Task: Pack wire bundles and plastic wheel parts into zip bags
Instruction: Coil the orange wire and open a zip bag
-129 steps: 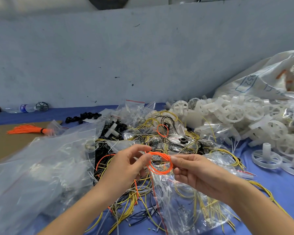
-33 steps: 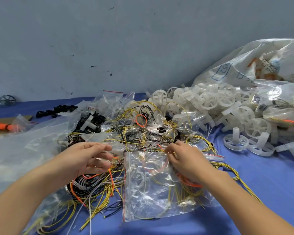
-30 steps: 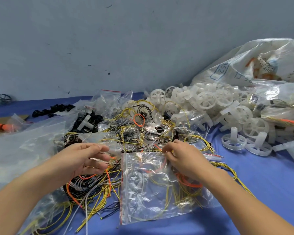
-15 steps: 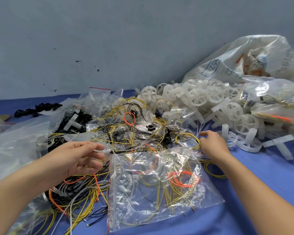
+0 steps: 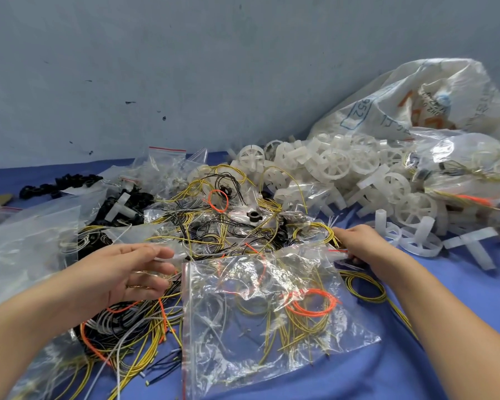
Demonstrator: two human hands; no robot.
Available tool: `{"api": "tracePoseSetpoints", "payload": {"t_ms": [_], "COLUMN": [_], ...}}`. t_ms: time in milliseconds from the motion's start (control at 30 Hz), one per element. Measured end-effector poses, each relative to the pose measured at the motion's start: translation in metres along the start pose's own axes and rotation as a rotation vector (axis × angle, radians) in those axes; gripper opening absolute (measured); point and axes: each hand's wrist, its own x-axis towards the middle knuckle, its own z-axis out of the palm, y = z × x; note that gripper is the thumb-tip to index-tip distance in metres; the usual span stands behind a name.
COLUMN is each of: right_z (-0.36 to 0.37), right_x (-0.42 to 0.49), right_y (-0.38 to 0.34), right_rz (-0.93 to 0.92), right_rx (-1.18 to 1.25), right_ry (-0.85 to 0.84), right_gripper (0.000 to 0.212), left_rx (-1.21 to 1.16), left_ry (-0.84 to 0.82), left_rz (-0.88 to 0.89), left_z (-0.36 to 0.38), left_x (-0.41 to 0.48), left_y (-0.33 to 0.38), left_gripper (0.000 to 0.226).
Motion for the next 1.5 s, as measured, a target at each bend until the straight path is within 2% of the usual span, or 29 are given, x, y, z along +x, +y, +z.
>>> {"api": "tracePoseSetpoints", "payload": {"t_ms": [200,300,400,567,667,767,833,933,1000,1100,1200,1333,1500], "right_z": [-0.002,0.001,0.002,-0.003,-0.001,0.0,0.002,0.017,0.035,0.062,0.077,0.079,0.077], "right_x": [-0.01,-0.01,-0.009,-0.014,-0.031,-0.054,-0.072,-0.104,-0.121,-0.136,-0.139,-0.138,-0.135], "right_y": [-0.003,-0.004,-0.007,-0.026,-0.046,-0.069,-0.085,-0.106,-0.113,-0.114,-0.109,-0.101,-0.092], "right_rz": [-0.073,-0.108,-0.132,-0.284,-0.459,-0.618,-0.678,-0.649,-0.639,-0.631,-0.585,-0.562,-0.435], "right_rx": [0.158,0.235,0.229,0.218,0.104,0.1,0.256,0.652,0.762,0.844,0.918,0.897,0.887], "right_ry": [-0.155,-0.198,-0.189,0.076,0.263,0.348,0.28,-0.008,-0.161,-0.268,-0.273,-0.294,-0.445], "right_gripper": [0.031,0.019,0.017,0.014,0.006,0.01,0.006,0.005,0.007,0.006,0.011,0.009,0.014], "left_rx": [0.009,0.011,0.013,-0.003,-0.005,-0.01,-0.005,-0.028,-0.03,-0.062,-0.145,-0.168,0.004], "left_ry": [-0.013,-0.012,-0.01,-0.015,-0.019,-0.007,-0.005,-0.048,-0.112,-0.211,-0.242,-0.133,0.05], "left_rz": [-0.018,-0.021,-0.024,-0.018,0.003,0.057,0.118,0.224,0.272,0.277,0.246,0.279,0.435], "left_z": [-0.003,-0.004,-0.005,-0.002,0.002,0.009,0.017,0.032,0.042,0.057,0.07,0.063,0.039], "left_x": [0.002,0.003,0.002,0.001,-0.003,-0.008,-0.013,-0.024,-0.031,-0.038,-0.04,-0.035,-0.028], "left_y": [-0.003,-0.003,-0.003,-0.001,0.001,0.005,0.01,0.018,0.021,0.018,0.011,0.008,0.01], "left_gripper": [0.028,0.028,0.027,0.027,0.027,0.027,0.027,0.03,0.031,0.035,0.029,0.025,0.02]}}
